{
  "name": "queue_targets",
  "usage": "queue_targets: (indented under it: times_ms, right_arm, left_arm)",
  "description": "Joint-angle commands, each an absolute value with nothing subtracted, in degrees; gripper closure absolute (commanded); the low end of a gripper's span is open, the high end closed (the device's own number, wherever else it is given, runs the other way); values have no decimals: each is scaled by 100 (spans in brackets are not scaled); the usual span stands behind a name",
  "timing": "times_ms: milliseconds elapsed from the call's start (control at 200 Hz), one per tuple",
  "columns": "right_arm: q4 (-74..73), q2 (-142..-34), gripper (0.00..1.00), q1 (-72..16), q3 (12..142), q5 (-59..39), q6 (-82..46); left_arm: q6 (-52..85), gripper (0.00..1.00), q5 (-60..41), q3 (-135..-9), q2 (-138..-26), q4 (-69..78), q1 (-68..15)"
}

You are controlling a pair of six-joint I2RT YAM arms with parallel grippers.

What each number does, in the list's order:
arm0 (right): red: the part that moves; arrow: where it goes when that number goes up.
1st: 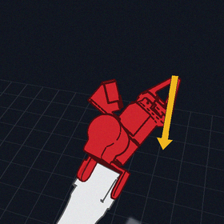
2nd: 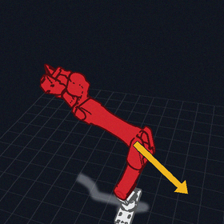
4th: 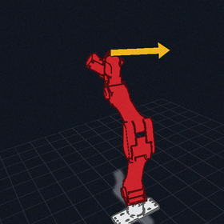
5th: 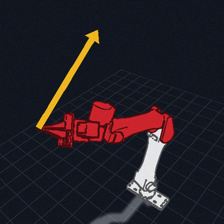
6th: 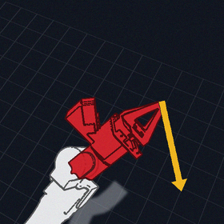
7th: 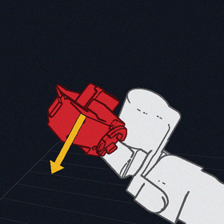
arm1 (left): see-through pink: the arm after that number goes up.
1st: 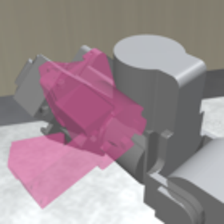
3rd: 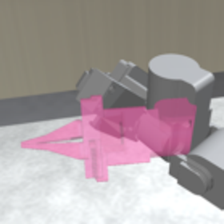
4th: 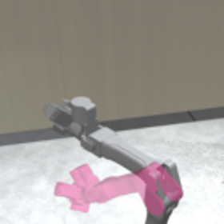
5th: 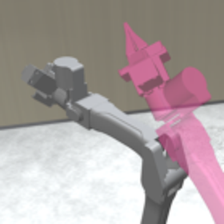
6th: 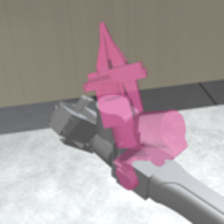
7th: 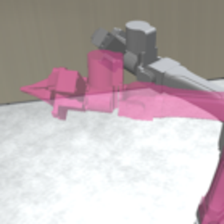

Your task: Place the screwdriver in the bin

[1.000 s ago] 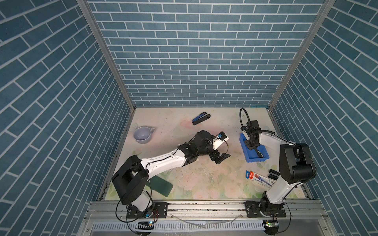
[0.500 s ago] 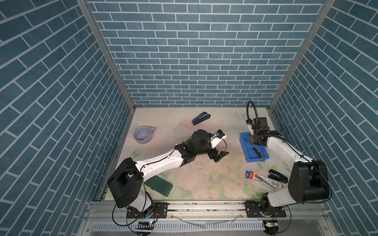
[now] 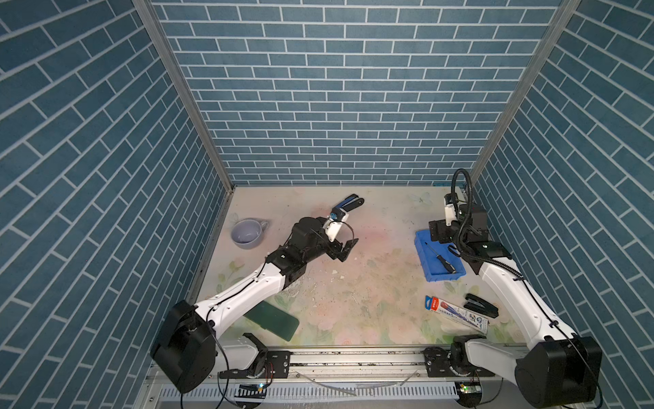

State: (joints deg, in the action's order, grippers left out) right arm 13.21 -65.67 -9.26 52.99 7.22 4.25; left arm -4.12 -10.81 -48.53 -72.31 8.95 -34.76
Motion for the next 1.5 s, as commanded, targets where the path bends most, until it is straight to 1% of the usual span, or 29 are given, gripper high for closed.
queue_targets:
  times_ms: [0, 185, 340, 455, 565, 640, 725, 810, 956, 1036, 1076, 1166, 1306, 1361, 1496]
  right_arm:
    - [521, -6401, 4, -872, 4917, 507, -174]
    - [-143, -6259, 3, -848, 4405, 531, -292]
    - [-1338, -6071, 2, -814, 3557, 849, -159]
    - [-2226, -6139, 1, -762, 2975, 1133, -70]
    - [-2460, -6330, 1, -620, 2709, 1217, -147]
    - [-2691, -6483, 1, -499, 2504, 1290, -272]
    - [-3035, -6730, 1, -345, 2278, 1386, -333]
    - [-3449, -7049, 1, -189, 2126, 1445, -397]
    - [-4127, -7627, 2, -39, 2061, 1206, -503]
    - [-4173, -7846, 1, -28, 2173, 1032, -377]
    - [-4424, -7973, 1, -19, 2160, 980, -287]
    - [-4699, -8258, 1, 14, 2149, 876, -292]
    - [-5515, -8815, 1, 26, 1988, 854, -295]
    - [-5203, -8745, 1, 26, 2077, 827, -301]
    - [-5206, -8807, 1, 35, 2128, 783, -282]
  left_arm:
    - [-264, 0, -825, -4510, -6781, 1089, -2940]
    - [-395, 0, -540, -3955, -6137, 961, -2046]
    - [-352, 0, -516, -3529, -5958, 978, -1384]
    - [-249, 0, -2, -3243, -5965, 1127, -1084]
    - [-276, 0, 345, -2971, -6071, 1323, -863]
    - [-352, 0, 591, -2786, -6137, 1473, -770]
    - [-564, 0, 1231, -2679, -6213, 1385, -743]
    - [-750, 0, 1580, -2493, -6322, 1566, -670]
    - [-913, 0, 1602, -2047, -6584, 2625, -598]
    - [-969, 0, 1542, -1736, -6844, 3588, -576]
    - [-1039, 0, 1544, -1586, -7026, 4148, -572]
    - [-1141, 0, 1236, -1579, -7302, 4622, -536]
    - [-1183, 0, 1275, -1996, -7596, 4142, -498]
    - [-1166, 0, 1248, -2095, -7659, 4002, -475]
    - [-1185, 0, 1158, -2123, -7668, 3946, -464]
